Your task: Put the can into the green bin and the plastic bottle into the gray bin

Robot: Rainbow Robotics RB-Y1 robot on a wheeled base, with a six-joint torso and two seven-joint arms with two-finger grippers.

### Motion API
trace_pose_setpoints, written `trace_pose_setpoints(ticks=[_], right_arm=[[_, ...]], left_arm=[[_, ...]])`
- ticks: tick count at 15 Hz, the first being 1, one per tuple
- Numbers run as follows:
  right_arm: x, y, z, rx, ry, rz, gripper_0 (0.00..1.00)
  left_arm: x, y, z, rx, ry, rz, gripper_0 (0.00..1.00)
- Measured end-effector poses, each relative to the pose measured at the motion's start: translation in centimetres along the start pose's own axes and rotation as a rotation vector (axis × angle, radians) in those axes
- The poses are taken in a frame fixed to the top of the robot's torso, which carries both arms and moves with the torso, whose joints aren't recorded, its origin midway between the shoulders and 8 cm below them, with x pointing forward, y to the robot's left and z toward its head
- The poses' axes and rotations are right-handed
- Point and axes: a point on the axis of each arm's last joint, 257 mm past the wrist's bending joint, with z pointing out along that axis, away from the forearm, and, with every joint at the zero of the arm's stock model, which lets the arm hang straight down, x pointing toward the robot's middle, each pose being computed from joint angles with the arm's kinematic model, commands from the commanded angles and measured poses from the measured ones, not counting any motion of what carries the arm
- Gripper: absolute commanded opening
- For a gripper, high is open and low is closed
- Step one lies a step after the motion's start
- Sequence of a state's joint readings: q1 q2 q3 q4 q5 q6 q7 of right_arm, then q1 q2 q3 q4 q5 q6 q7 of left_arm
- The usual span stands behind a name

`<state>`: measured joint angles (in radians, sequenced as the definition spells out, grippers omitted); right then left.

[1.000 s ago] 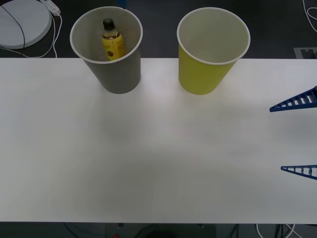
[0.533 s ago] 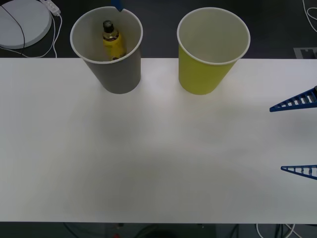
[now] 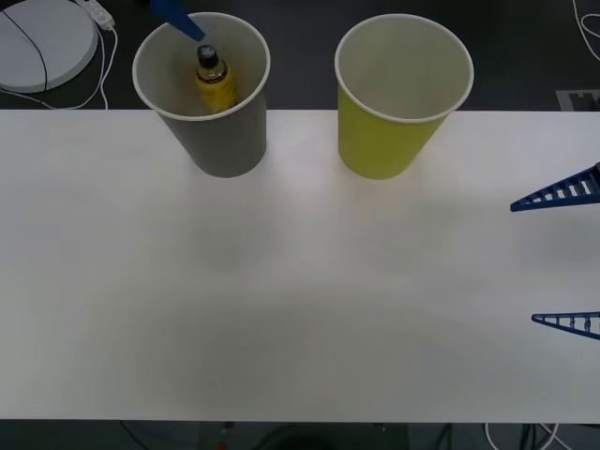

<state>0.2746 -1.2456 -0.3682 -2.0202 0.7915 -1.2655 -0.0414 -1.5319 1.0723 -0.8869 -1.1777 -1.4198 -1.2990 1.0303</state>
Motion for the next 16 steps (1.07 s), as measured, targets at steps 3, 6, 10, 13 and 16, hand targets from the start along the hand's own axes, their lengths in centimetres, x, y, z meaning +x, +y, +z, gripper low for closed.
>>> trace_pose_setpoints(ticks=[3, 6, 10, 13, 16], right_arm=[[0.0, 0.0, 0.0, 0.000, 0.000, 0.000, 1.00], [0.0, 0.0, 0.0, 0.000, 0.000, 0.000, 1.00], [0.0, 0.0, 0.0, 0.000, 0.000, 0.000, 1.00], [0.0, 0.0, 0.0, 0.000, 0.000, 0.000, 1.00], [0.0, 0.0, 0.0, 0.000, 0.000, 0.000, 1.00]], left_arm=[[1.7, -1.1, -0.9, 0.024, -0.009, 0.017, 1.00], [3.7, -2.0, -2.1, 0.061, -0.031, 0.042, 1.00], [6.5, -3.4, -3.5, 0.125, -0.065, 0.091, 1.00], [8.6, -4.5, -4.4, 0.166, -0.098, 0.135, 1.00], [10.3, -5.5, -4.8, 0.183, -0.149, 0.183, 1.00]])
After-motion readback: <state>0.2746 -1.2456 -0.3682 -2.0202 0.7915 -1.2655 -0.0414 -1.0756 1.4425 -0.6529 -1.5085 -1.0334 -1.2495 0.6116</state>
